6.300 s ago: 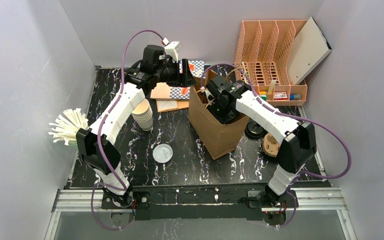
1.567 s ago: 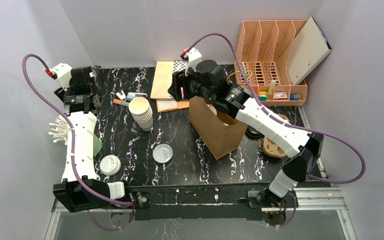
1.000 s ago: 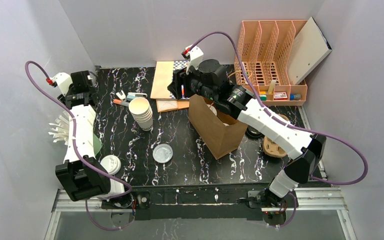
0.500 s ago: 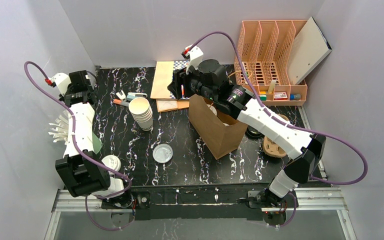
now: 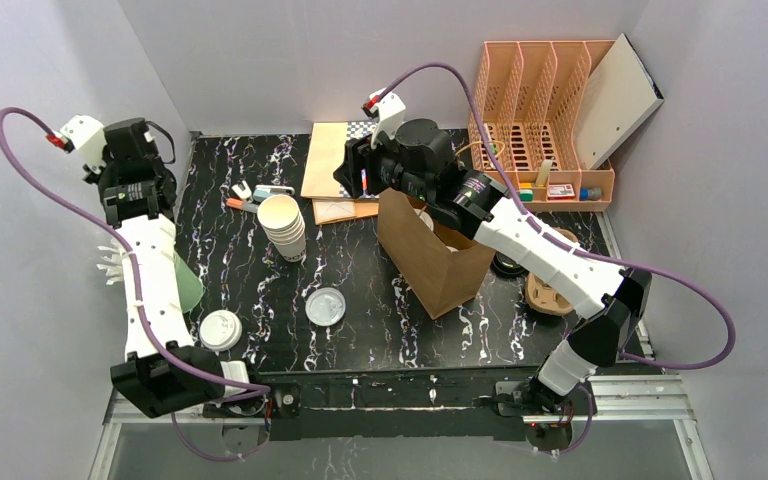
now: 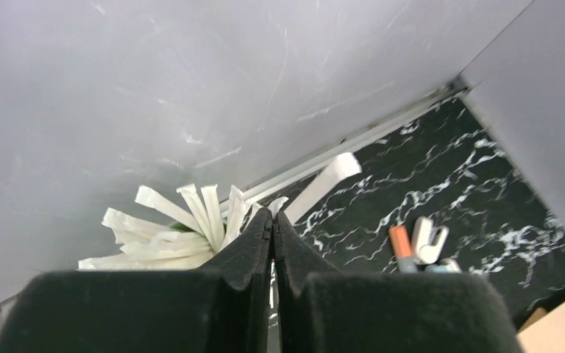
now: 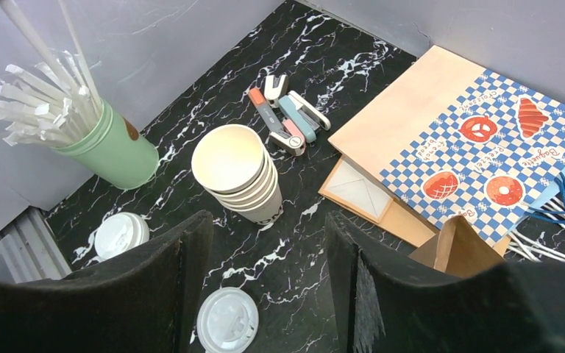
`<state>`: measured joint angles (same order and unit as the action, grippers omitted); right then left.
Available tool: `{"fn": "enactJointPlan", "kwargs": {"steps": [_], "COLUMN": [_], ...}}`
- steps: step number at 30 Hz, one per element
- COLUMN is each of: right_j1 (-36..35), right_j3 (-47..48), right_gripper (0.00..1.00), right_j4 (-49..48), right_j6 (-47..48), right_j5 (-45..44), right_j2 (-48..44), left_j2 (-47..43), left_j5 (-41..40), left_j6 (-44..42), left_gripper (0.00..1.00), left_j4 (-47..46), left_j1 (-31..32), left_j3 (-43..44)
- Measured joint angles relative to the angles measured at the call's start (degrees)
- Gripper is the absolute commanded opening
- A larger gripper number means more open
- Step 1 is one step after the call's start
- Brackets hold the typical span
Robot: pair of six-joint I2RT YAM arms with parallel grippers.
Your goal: Pack the takeout coffee
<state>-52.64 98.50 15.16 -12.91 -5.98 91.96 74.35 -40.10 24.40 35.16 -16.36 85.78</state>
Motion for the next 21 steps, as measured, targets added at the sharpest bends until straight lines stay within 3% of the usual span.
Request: {"fn": "enactJointPlan", "kwargs": {"steps": [13,21], "right_j1": [-0.3,-0.4], "right_j3": [-0.1,-1.6], "right_gripper": [0.64,0.63], "right_j4": [-2.4,-5.5], "right_j6": [1.2,1.3], "right_j5": [8.2,12.2], "right_j2": [0.7,0.7], "left_j2": [-1.8,-3.7], "left_j5": [1.4,2.5], "left_j6": [-2.6,-4.0], "left_gripper": [0.0,0.0], "left_j4": [4.5,5.7], "left_j1": [0.0,0.0], "left_j3": [15.7,20.9]}}
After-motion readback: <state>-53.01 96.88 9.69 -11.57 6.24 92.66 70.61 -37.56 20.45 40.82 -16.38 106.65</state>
